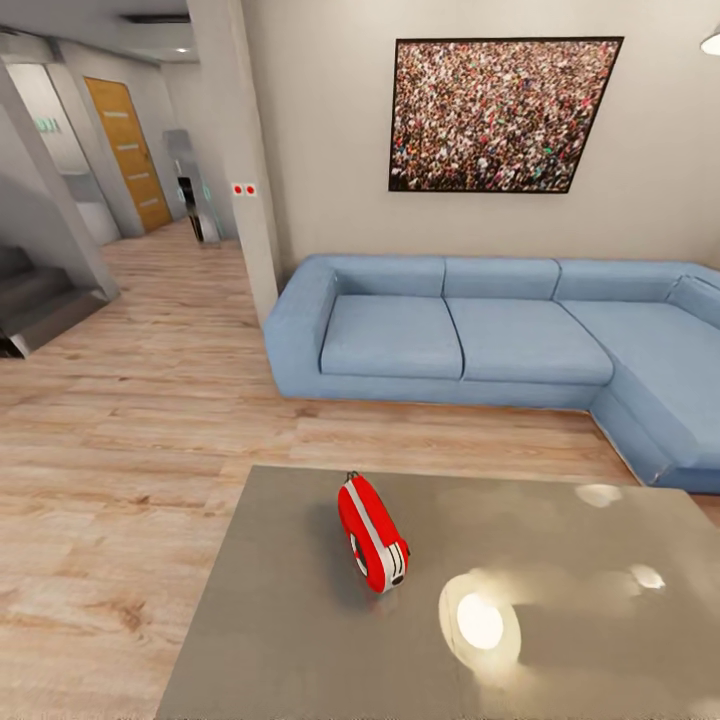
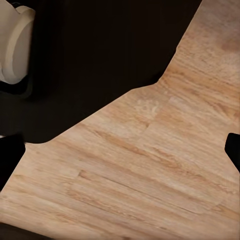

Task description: Turn on the radio receiver that's on the table in the living room.

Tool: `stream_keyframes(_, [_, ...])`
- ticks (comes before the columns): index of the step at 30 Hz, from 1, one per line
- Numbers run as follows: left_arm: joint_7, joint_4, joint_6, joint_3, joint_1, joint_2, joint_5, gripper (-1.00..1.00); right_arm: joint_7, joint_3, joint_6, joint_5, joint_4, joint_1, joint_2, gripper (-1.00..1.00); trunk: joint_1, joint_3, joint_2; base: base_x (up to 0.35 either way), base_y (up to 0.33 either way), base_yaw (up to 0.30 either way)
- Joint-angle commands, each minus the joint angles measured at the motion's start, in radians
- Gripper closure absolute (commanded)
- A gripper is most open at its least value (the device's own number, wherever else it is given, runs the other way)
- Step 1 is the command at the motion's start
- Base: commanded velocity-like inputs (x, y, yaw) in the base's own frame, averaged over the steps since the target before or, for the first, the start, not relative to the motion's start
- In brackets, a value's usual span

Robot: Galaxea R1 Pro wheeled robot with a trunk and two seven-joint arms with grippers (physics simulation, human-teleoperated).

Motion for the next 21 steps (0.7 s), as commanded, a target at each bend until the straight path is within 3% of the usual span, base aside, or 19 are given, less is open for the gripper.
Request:
stream_keyframes(1, [0.000,0.000,0.000,0.000,0.000,0.000,0.000,-1.00,0.000,0.000,0.000,0.000,0.000,0.000,0.000,-1.00,0.000,-0.002,0.000,0.000,0.000,0.000])
stream_keyframes(21, [0.000,0.000,0.000,0.000,0.000,0.000,0.000,-1.00,0.001,0.000,0.000,0.000,0.000,0.000,-0.001,-1.00,0.000,-0.034,0.000,0.000,0.000,0.000])
